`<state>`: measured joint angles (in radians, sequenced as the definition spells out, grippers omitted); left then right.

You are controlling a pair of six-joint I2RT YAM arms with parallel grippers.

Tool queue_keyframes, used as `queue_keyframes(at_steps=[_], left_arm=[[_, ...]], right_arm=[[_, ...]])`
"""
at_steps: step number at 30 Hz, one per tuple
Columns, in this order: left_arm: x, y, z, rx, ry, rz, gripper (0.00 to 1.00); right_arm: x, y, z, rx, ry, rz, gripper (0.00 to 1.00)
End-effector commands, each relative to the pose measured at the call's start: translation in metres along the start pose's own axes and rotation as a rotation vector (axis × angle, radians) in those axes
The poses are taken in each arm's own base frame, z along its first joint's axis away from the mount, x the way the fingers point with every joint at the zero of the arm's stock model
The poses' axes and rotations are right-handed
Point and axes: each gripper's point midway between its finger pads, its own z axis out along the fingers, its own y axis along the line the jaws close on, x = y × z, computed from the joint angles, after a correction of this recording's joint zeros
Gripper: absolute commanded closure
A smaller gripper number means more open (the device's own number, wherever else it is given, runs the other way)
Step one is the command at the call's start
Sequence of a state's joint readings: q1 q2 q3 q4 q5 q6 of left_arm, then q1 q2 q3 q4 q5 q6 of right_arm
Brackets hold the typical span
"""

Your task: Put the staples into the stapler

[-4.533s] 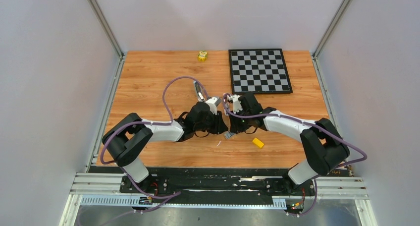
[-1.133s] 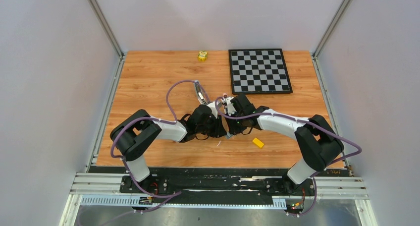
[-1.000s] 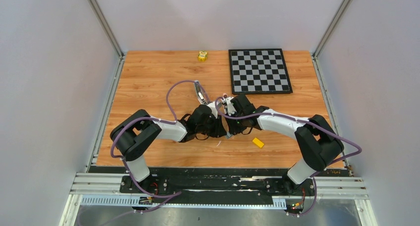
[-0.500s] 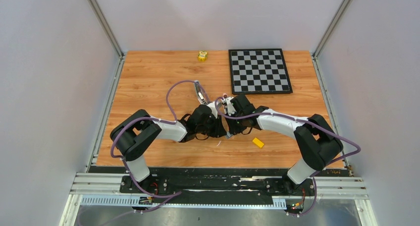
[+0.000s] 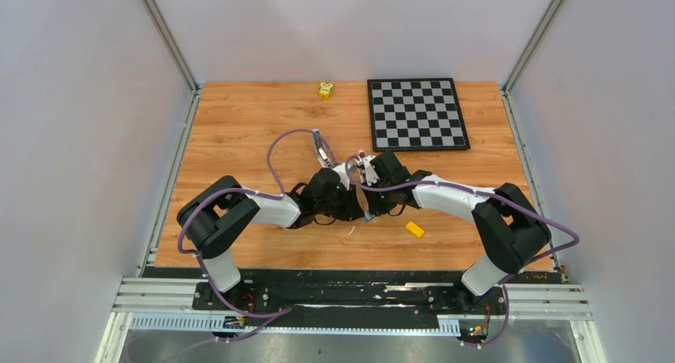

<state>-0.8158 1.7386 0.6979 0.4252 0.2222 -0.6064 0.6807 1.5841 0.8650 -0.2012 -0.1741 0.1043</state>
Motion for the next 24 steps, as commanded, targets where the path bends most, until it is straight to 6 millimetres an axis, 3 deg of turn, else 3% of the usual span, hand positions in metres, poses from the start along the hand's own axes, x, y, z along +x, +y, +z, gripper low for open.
queue_keyframes(at_steps=[1, 14, 24], left_arm=[[0.005, 0.003, 0.001, -0.009, 0.001, 0.028, 0.73], [0.002, 0.006, -0.003, -0.028, -0.020, 0.025, 0.72], [-0.010, 0.007, -0.012, -0.052, -0.072, 0.010, 0.71]], right_arm=[[0.013, 0.003, 0.005, -0.005, 0.052, -0.019, 0.76], [-0.006, 0.007, -0.012, -0.012, -0.023, -0.010, 0.78], [-0.020, 0.009, -0.024, -0.022, -0.072, 0.018, 0.78]])
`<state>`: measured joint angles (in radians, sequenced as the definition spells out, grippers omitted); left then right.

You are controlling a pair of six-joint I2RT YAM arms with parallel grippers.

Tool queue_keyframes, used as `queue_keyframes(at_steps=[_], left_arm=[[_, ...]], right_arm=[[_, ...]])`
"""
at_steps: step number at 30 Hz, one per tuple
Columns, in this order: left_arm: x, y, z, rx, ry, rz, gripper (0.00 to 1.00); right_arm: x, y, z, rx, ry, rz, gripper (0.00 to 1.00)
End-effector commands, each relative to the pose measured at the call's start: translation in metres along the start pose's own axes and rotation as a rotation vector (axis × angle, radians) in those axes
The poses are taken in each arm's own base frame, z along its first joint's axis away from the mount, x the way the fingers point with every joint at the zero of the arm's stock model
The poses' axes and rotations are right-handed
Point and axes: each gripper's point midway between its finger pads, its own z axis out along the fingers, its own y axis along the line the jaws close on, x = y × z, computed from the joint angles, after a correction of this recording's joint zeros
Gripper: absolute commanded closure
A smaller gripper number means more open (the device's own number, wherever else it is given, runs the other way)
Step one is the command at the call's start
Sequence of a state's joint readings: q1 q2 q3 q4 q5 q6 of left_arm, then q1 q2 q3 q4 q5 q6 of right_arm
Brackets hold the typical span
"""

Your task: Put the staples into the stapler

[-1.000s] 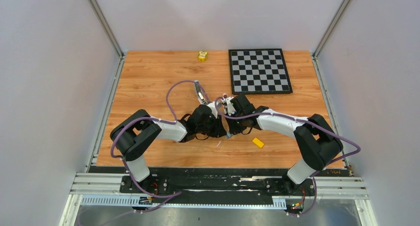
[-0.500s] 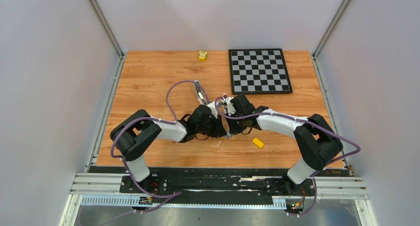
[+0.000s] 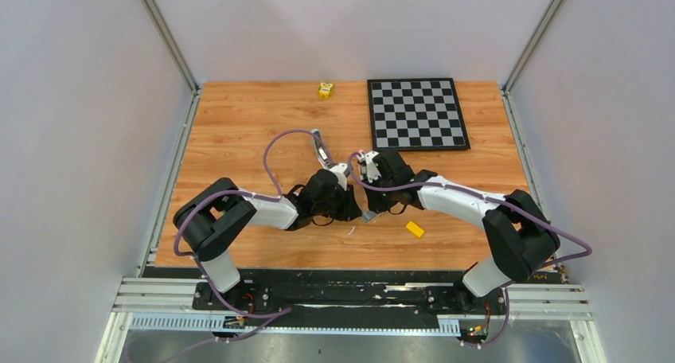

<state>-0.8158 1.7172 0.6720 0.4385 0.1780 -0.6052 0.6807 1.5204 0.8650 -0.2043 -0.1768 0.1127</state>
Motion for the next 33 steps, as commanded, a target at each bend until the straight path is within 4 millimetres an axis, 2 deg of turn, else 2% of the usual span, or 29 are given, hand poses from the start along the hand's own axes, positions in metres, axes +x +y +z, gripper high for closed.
queue_keyframes(at_steps=[1, 11, 16, 22, 26, 33], left_arm=[[-0.013, 0.001, -0.010, -0.022, -0.055, 0.002, 0.72], [-0.055, 0.012, -0.036, -0.064, -0.186, -0.043, 0.67], [-0.073, 0.025, -0.040, -0.096, -0.222, -0.063, 0.67], [-0.093, 0.045, -0.055, -0.144, -0.281, -0.084, 0.66], [-0.100, 0.055, -0.072, -0.197, -0.268, -0.081, 0.63], [-0.121, 0.055, -0.114, -0.289, -0.316, 0.023, 0.50]], right_arm=[[-0.009, 0.004, -0.009, -0.013, -0.020, 0.027, 0.78], [-0.044, -0.019, -0.019, 0.053, -0.124, 0.144, 0.78], [-0.065, -0.028, -0.020, 0.089, -0.185, 0.186, 0.78], [-0.088, -0.038, -0.015, 0.131, -0.239, 0.224, 0.78], [-0.099, -0.046, -0.006, 0.152, -0.258, 0.241, 0.78], [-0.114, -0.050, 0.008, 0.163, -0.265, 0.255, 0.78]])
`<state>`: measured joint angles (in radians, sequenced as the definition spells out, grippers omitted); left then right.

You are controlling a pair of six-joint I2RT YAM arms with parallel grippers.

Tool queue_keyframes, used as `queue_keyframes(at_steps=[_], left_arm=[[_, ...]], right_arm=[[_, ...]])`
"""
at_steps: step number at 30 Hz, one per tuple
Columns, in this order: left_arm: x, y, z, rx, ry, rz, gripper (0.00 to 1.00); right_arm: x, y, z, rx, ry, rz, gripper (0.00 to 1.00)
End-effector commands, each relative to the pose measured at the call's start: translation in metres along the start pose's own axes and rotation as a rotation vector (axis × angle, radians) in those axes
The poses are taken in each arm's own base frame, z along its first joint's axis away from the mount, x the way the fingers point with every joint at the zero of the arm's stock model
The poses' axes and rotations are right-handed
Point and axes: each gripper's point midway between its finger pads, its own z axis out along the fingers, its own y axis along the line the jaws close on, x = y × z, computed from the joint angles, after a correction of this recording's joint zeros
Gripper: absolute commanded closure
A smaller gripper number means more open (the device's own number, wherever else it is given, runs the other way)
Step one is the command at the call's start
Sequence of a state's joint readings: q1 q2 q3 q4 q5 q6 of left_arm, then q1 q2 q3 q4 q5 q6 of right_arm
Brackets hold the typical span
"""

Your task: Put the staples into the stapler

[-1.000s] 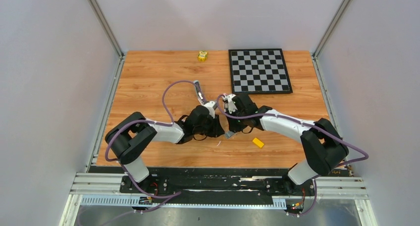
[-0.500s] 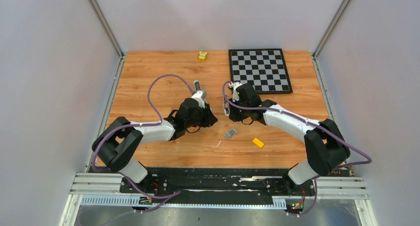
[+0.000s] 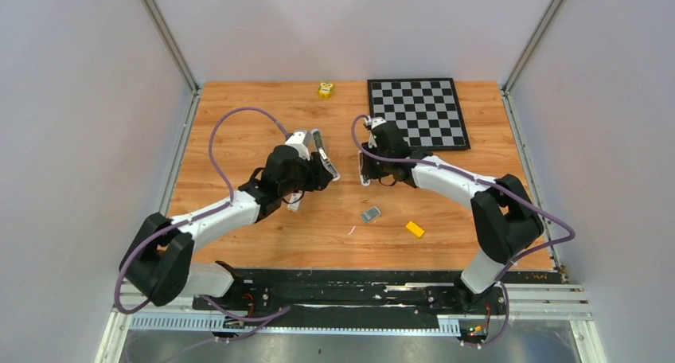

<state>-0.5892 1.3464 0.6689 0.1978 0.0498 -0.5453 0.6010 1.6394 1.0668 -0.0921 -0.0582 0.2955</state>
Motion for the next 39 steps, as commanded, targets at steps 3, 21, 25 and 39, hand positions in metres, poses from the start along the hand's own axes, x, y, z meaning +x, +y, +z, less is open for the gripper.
queue_keyframes(at_steps=[3, 21, 25, 39], left_arm=[[-0.025, 0.011, -0.026, -0.089, -0.048, 0.092, 0.49], [-0.018, 0.008, -0.035, -0.060, -0.027, 0.115, 0.48], [-0.017, 0.008, -0.036, -0.059, -0.029, 0.121, 0.48], [-0.017, 0.008, -0.033, -0.056, -0.028, 0.126, 0.48]], right_arm=[[-0.018, -0.007, 0.016, 0.041, -0.034, 0.035, 0.78], [-0.009, -0.018, 0.036, 0.095, -0.012, 0.045, 0.79], [-0.007, -0.019, 0.038, 0.099, -0.009, 0.048, 0.79], [-0.003, -0.022, 0.044, 0.107, -0.005, 0.060, 0.80]])
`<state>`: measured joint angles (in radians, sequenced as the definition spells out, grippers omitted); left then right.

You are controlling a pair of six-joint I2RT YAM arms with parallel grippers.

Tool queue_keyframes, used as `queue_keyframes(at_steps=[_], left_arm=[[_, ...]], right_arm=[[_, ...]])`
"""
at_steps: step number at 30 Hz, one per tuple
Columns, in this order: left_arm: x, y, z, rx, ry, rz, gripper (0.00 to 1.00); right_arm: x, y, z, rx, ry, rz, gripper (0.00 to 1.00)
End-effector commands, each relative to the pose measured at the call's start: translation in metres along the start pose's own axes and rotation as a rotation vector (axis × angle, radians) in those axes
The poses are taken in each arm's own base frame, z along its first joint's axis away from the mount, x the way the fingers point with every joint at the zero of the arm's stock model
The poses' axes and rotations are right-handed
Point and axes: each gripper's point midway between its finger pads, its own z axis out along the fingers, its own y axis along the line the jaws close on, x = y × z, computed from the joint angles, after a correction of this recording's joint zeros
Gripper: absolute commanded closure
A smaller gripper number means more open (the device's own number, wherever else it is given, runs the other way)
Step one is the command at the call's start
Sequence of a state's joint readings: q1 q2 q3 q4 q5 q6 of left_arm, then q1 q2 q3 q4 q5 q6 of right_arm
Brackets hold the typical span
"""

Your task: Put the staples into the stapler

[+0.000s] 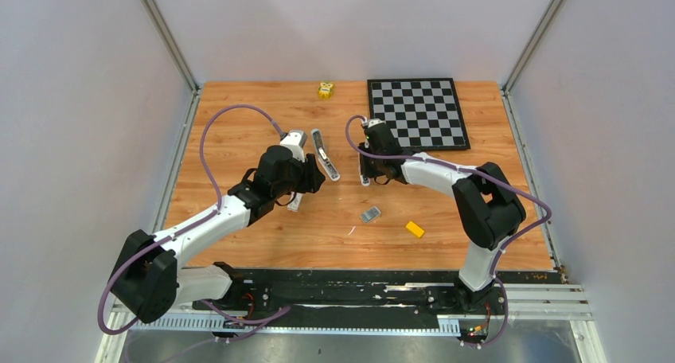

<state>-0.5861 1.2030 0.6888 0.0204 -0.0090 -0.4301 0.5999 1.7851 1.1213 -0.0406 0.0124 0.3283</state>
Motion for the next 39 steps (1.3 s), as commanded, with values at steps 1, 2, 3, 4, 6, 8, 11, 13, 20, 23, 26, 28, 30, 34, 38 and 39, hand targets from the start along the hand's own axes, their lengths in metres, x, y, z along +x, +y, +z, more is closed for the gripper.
queue_keyframes(at_steps=[1, 2, 3, 4, 6, 8, 11, 13, 20, 23, 26, 28, 30, 34, 38, 39], left_arm=[[-0.002, 0.000, -0.001, 0.005, -0.013, 0.014, 0.48], [-0.003, 0.001, -0.001, 0.005, -0.014, 0.014, 0.48], [-0.003, 0.001, -0.001, 0.005, -0.015, 0.014, 0.48], [-0.003, 0.001, -0.001, 0.004, -0.015, 0.015, 0.48], [-0.003, 0.000, -0.001, 0.006, -0.014, 0.016, 0.48], [-0.002, 0.001, -0.001, 0.004, -0.013, 0.015, 0.48], [-0.003, 0.001, -0.001, 0.006, -0.015, 0.017, 0.47], [-0.003, 0.000, -0.002, 0.007, -0.016, 0.017, 0.47], [-0.004, 0.001, -0.002, 0.007, -0.020, 0.018, 0.47], [-0.003, 0.001, -0.002, 0.007, -0.020, 0.017, 0.47], [-0.003, 0.000, -0.001, 0.008, -0.020, 0.018, 0.47], [-0.003, 0.001, -0.001, 0.007, -0.020, 0.017, 0.47], [-0.003, 0.000, -0.001, 0.008, -0.021, 0.018, 0.47], [-0.003, 0.001, -0.002, 0.008, -0.022, 0.019, 0.47], [-0.004, 0.000, -0.003, 0.010, -0.025, 0.020, 0.47], [-0.005, 0.000, -0.004, 0.010, -0.027, 0.020, 0.47]], right_arm=[[-0.008, -0.006, 0.006, 0.026, -0.021, 0.028, 0.80], [-0.008, -0.006, 0.006, 0.027, -0.021, 0.029, 0.80], [-0.008, -0.006, 0.007, 0.027, -0.021, 0.031, 0.80], [-0.007, -0.006, 0.007, 0.028, -0.019, 0.033, 0.79], [-0.006, -0.006, 0.008, 0.028, -0.015, 0.035, 0.80], [-0.005, -0.006, 0.009, 0.029, -0.013, 0.037, 0.80], [-0.003, -0.008, 0.009, 0.035, -0.009, 0.037, 0.80], [-0.003, -0.008, 0.009, 0.036, -0.009, 0.038, 0.80], [-0.001, -0.011, 0.009, 0.045, -0.008, 0.033, 0.80], [-0.002, -0.011, 0.008, 0.050, -0.010, 0.031, 0.80], [0.000, -0.011, 0.008, 0.049, -0.006, 0.030, 0.80], [0.000, -0.011, 0.008, 0.047, -0.005, 0.032, 0.80], [0.000, -0.010, 0.009, 0.043, -0.002, 0.033, 0.80], [0.002, -0.010, 0.010, 0.040, 0.003, 0.038, 0.80], [0.006, -0.011, 0.011, 0.043, 0.006, 0.040, 0.80], [0.007, -0.011, 0.012, 0.044, 0.006, 0.040, 0.80]])
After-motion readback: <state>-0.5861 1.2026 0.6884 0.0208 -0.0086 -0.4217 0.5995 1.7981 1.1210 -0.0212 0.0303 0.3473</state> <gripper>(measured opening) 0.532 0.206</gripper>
